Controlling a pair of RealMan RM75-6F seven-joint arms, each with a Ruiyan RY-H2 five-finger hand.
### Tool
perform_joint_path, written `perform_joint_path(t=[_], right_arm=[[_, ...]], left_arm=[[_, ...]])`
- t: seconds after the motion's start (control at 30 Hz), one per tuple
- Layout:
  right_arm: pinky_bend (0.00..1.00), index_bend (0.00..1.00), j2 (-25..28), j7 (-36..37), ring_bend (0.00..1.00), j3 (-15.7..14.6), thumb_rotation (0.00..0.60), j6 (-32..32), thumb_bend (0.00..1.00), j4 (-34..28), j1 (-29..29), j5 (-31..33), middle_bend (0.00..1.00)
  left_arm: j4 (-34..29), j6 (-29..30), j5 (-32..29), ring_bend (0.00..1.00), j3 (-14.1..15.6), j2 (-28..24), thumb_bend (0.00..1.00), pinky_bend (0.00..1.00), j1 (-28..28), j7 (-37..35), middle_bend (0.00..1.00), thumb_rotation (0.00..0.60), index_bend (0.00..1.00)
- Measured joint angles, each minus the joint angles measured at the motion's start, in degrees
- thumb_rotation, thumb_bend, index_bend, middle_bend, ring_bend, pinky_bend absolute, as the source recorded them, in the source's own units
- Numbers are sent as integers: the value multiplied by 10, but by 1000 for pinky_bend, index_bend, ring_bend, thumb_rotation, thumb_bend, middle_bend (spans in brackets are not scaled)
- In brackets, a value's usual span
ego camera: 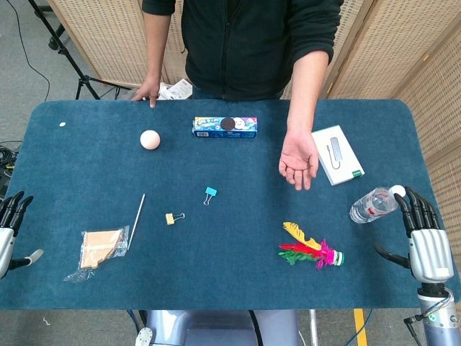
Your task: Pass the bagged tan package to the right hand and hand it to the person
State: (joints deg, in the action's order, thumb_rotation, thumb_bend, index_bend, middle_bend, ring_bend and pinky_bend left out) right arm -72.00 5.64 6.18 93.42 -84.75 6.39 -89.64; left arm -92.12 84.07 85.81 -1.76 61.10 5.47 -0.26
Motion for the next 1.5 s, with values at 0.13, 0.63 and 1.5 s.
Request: perform_joint_path(t=[0.13,0.63,1.5], right_arm=[[84,0,0,-1,0,0,600,-1,0,0,0,-1,0],[84,0,6,6,0,-2,600,-3,0,-9,-2,-7,0],[84,0,25,44,0,6,600,-12,0,-20,-5,5,0]], left_arm=[[0,-1,-1,0,0,0,0,0,0,3,0,600,0],[79,-114,55,0,48,53,0,0,47,3,0,600,0],[215,-228,69,235,81,153,208,398,129,-154,272,600,227]])
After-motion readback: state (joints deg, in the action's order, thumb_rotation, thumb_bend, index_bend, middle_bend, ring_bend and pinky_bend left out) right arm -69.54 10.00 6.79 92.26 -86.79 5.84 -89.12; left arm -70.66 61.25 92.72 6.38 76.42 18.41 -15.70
